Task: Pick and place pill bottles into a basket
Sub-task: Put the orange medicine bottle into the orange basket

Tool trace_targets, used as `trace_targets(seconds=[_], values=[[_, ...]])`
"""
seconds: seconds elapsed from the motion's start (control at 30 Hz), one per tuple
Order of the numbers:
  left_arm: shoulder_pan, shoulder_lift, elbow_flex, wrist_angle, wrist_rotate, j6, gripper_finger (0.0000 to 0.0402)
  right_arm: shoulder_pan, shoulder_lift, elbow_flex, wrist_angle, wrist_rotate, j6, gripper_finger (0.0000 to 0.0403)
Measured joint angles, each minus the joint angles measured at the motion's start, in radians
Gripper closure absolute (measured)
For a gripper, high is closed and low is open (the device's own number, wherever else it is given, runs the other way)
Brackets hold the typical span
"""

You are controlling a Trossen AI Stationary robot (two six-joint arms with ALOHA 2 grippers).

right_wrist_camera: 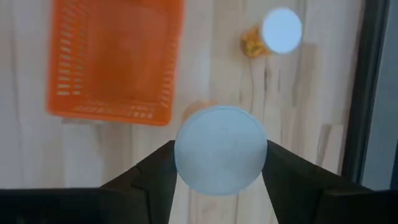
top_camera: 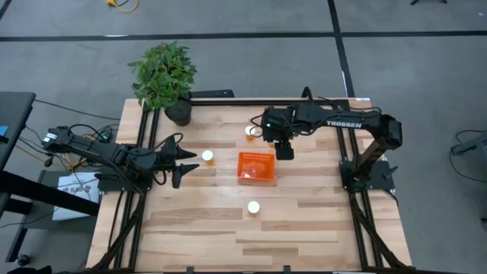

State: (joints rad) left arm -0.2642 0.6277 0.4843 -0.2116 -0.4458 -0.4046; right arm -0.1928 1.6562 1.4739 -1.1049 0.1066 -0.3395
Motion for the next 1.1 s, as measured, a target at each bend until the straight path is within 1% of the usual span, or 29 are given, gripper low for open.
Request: trace_targets(seconds=[0.2,0.27,0.47,0.53,0.67,0.77,0.97,1.1], values=[[0.0,0.0,0.0,0.0,0.023,0.0,0.0202,0.074,0.0,0.007,-0.002,-0.001,0.025,0.0181],[0.0,0.0,0.0,0.0,0.033,0.0,0.0202,0.096,0.0,0.007,-0.002,-0.002,0.031,0.0182],[0.0,0.0,0.0,0.0,0.045,0.0,0.0202,0.143,0.0,0.007,0.016,-0.004,0.079,0.0205],[0.0,0.0,0.0,0.0,0.045,0.005,0.0202,0.156,0.0,0.007,0.021,-0.004,0.095,0.0203],[0.0,0.0,0.0,0.0,0.057,0.006,0.0202,0.185,0.0,0.007,0.042,-0.005,0.131,0.0185],[0.0,0.0,0.0,0.0,0.073,0.005,0.0202,0.204,0.0,0.007,0.059,-0.006,0.157,0.018],[0.0,0.0,0.0,0.0,0.076,-0.002,0.0202,0.228,0.0,0.007,0.083,-0.007,0.208,0.0193],[0.0,0.0,0.0,0.0,0.098,-0.003,0.0202,0.232,0.0,0.006,0.089,-0.011,0.227,0.0195]])
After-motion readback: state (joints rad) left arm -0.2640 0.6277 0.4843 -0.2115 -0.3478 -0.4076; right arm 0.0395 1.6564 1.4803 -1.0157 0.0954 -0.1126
